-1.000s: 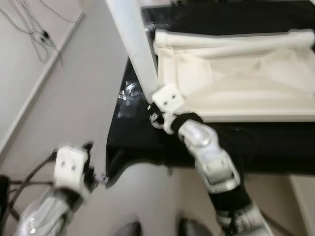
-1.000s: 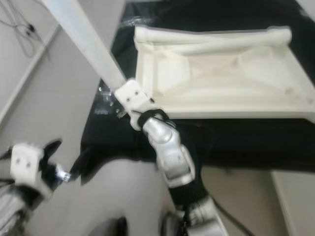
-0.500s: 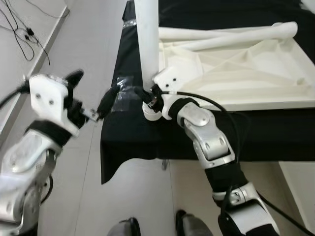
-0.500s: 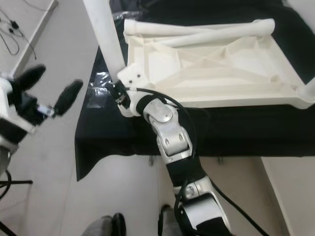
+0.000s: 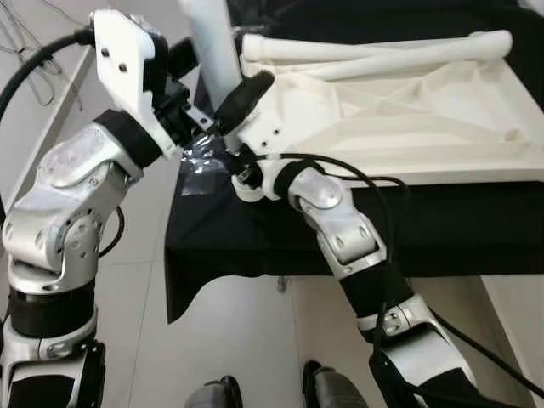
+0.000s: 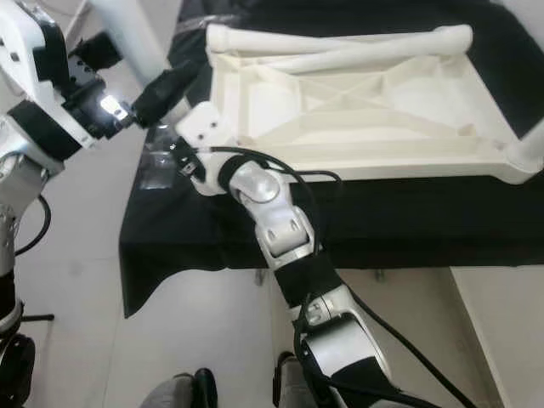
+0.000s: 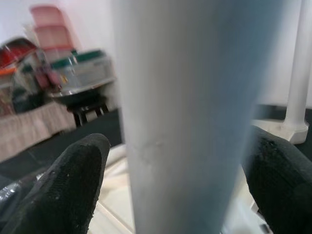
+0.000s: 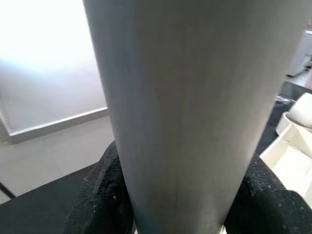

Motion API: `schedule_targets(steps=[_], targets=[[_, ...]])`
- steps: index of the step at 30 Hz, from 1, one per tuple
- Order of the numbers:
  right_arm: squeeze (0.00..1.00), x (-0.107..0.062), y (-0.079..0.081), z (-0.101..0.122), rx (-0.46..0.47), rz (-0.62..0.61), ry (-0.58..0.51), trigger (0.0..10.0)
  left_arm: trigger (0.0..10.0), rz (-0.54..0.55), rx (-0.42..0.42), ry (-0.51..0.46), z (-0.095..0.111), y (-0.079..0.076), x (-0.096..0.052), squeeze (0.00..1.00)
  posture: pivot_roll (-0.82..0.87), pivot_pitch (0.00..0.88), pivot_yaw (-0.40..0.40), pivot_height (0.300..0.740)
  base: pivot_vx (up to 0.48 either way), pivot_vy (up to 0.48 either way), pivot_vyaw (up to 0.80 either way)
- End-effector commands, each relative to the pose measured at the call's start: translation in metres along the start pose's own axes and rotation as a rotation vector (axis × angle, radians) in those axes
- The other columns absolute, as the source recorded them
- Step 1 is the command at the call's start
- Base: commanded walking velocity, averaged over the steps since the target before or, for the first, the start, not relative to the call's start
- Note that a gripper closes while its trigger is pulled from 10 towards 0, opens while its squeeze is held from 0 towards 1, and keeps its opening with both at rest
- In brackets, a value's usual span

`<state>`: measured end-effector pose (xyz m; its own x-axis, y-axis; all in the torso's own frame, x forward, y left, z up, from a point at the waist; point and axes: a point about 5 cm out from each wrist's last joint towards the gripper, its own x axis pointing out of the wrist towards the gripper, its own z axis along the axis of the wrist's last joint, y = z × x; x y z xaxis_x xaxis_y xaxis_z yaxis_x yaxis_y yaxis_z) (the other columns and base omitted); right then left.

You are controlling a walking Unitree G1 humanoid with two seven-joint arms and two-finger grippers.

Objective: Building children table

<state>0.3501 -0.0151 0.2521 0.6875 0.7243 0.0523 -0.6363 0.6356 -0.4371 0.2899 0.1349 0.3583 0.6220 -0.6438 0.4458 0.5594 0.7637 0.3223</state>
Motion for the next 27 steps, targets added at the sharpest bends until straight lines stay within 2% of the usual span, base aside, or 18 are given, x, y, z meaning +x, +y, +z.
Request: schedule_targets(steps=[1, 3, 4, 5, 6, 12, 21, 22, 23, 24, 25, 27], targets=[[0.00, 0.003, 0.019, -0.029, 0.029, 0.082, 0.134, 10.0, 10.0, -0.010, 0.035, -0.005, 0.002, 0.001, 0.004, 0.00, -0.03, 0.228, 0.033, 0.740, 0.000, 0.000, 0.00], [0.00, 0.005, 0.021, -0.027, 0.027, 0.091, 0.131, 10.0, 10.0, -0.007, 0.044, -0.006, 0.003, 0.005, 0.010, 0.00, -0.03, 0.229, 0.036, 0.740, 0.000, 0.000, 0.00], [0.00, 0.006, 0.021, -0.027, 0.028, 0.091, 0.131, 10.0, 7.7, 0.005, 0.044, -0.010, 0.004, 0.008, 0.012, 0.00, -0.03, 0.230, 0.037, 0.740, 0.000, 0.000, 0.00], [0.00, 0.006, 0.021, -0.027, 0.028, 0.091, 0.131, 10.0, 7.7, 0.005, 0.044, -0.010, 0.004, 0.008, 0.012, 0.00, -0.03, 0.230, 0.037, 0.740, 0.000, 0.000, 0.00], [0.00, 0.007, 0.020, -0.027, 0.029, 0.088, 0.135, 10.0, 0.0, 0.014, 0.036, -0.011, 0.004, 0.010, 0.014, 0.00, -0.03, 0.233, 0.040, 0.740, 0.000, 0.000, 0.00], [0.00, 0.007, 0.016, -0.029, 0.031, 0.076, 0.149, 10.0, 0.0, 0.013, 0.015, -0.014, 0.004, 0.015, 0.018, 0.00, -0.03, 0.229, 0.039, 0.740, 0.000, 0.000, 0.00], [0.00, 0.005, -0.001, -0.034, 0.050, 0.044, 0.157, 10.0, 0.0, 0.057, -0.098, -0.070, 0.011, 0.026, 0.017, 0.00, -0.03, 0.224, 0.034, 0.740, 0.000, 0.000, 0.00], [0.12, 0.006, -0.005, -0.029, 0.092, 0.069, 0.108, 10.0, 0.0, 0.046, -0.138, -0.083, 0.014, 0.029, 0.016, 0.00, -0.03, 0.224, 0.031, 0.740, 0.000, 0.000, 0.00], [0.12, 0.006, -0.005, -0.029, 0.092, 0.069, 0.108, 10.0, 0.0, 0.046, -0.138, -0.083, 0.014, 0.029, 0.016, 0.00, -0.03, 0.224, 0.031, 0.740, 0.000, 0.000, 0.00], [1.00, 0.006, -0.008, -0.026, 0.137, 0.099, 0.070, 10.0, 0.0, 0.029, -0.169, -0.092, 0.016, 0.030, 0.016, 0.00, -0.02, 0.224, 0.028, 0.740, 0.000, 0.000, 0.00], [1.00, 0.006, -0.010, -0.022, 0.165, 0.126, 0.028, 10.0, 0.0, 0.007, -0.197, -0.097, 0.017, 0.030, 0.016, 0.00, -0.02, 0.225, 0.028, 0.740, 0.000, 0.000, 0.00], [1.00, 0.006, -0.010, -0.022, 0.165, 0.126, 0.028, 10.0, 0.0, 0.007, -0.197, -0.097, 0.017, 0.030, 0.016, 0.00, -0.02, 0.225, 0.028, 0.740, 0.000, 0.000, 0.00]])
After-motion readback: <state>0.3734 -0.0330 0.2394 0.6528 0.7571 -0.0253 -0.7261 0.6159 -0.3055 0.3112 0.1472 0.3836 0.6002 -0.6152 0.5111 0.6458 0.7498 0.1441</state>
